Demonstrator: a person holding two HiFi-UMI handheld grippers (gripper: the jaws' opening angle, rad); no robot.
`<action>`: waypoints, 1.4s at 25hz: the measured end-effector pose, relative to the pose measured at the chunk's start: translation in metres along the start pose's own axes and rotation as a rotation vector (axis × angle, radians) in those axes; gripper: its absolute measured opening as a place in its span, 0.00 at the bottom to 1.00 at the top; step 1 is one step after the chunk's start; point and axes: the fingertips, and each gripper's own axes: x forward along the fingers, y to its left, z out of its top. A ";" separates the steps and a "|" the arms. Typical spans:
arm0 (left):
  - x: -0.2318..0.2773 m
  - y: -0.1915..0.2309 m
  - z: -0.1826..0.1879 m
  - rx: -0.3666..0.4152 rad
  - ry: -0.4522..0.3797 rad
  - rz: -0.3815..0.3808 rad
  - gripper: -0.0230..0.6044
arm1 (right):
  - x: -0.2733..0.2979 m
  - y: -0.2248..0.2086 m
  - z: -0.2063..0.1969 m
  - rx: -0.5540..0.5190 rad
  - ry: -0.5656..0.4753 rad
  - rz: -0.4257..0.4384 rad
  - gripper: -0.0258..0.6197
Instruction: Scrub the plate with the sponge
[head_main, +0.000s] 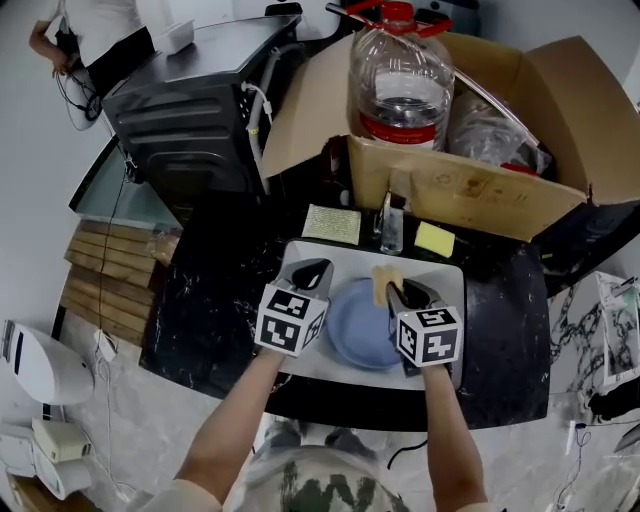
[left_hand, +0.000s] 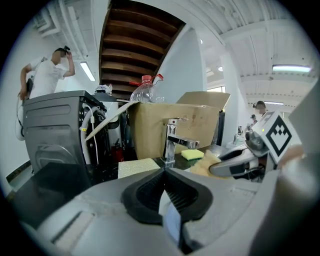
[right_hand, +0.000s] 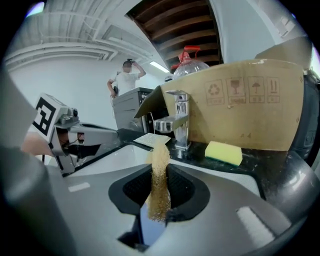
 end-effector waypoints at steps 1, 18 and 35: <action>0.000 0.001 -0.002 -0.002 0.002 0.000 0.04 | 0.006 0.002 -0.005 0.000 0.015 0.006 0.15; 0.004 0.012 -0.035 -0.002 0.051 0.010 0.04 | 0.091 0.036 -0.073 0.043 0.189 0.138 0.15; 0.018 0.012 -0.053 -0.008 0.089 0.000 0.04 | 0.130 0.034 -0.118 0.117 0.295 0.132 0.15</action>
